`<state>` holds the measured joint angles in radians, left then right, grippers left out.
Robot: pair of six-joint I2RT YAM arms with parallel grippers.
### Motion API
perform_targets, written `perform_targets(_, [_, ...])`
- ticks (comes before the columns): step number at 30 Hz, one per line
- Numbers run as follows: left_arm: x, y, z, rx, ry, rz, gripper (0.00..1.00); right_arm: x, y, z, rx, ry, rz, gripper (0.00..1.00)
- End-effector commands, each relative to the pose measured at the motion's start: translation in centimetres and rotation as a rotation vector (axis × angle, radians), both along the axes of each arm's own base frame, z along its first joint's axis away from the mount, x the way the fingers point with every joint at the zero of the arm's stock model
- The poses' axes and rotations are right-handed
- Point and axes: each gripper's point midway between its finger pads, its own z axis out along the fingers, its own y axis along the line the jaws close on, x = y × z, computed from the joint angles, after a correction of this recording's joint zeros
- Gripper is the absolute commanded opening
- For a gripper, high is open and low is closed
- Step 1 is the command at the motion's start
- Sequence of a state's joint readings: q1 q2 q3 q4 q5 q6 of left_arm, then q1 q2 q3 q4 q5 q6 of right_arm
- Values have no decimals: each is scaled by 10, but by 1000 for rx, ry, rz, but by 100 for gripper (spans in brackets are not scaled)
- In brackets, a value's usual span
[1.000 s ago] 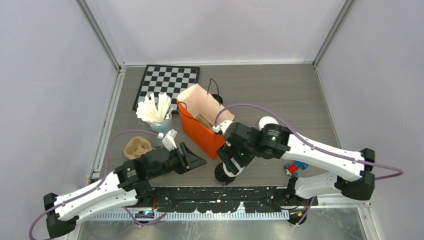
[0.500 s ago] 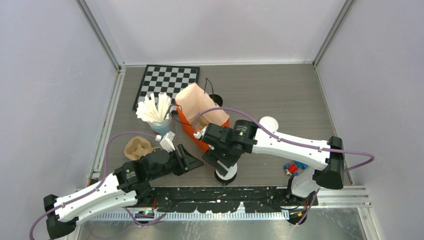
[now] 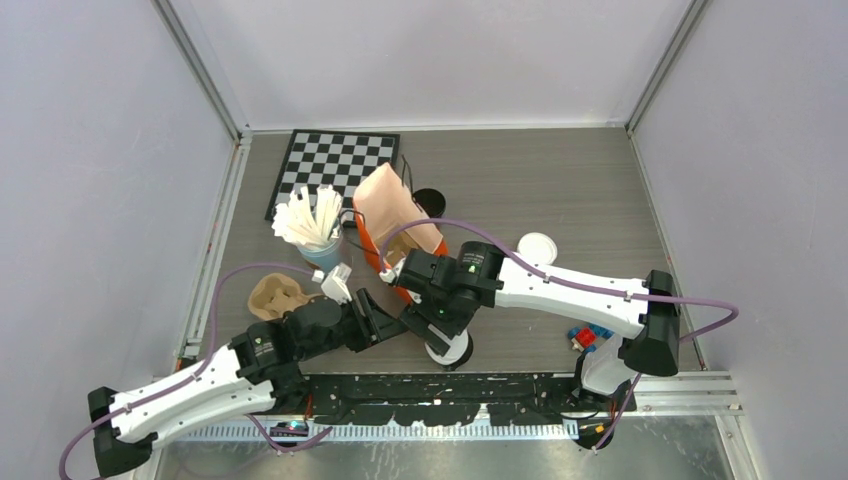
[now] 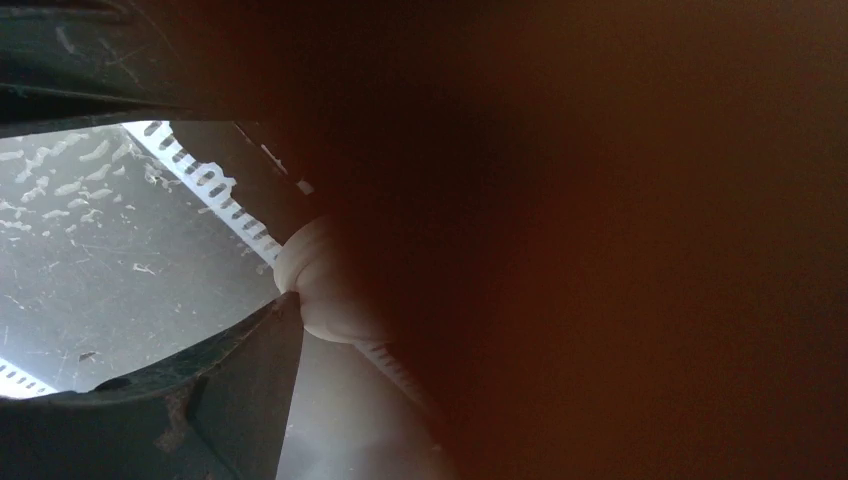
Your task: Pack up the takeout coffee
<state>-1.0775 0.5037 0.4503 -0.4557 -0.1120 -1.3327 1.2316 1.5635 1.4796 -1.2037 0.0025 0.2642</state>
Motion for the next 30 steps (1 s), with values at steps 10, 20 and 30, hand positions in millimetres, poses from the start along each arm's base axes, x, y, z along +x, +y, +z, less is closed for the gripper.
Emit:
perform_targets(10, [3,-16,6,3,3,-35,47,-8,-31,-26,-163,40,-14,77])
perform_targets(20, [4,-24,2,7,13,-52,46,-2,-26,-24,-116,-5,-20,82])
perform_targets(30, [6,-28,4,11,9,-57,46,6,-20,-9,-44,-58,-35,91])
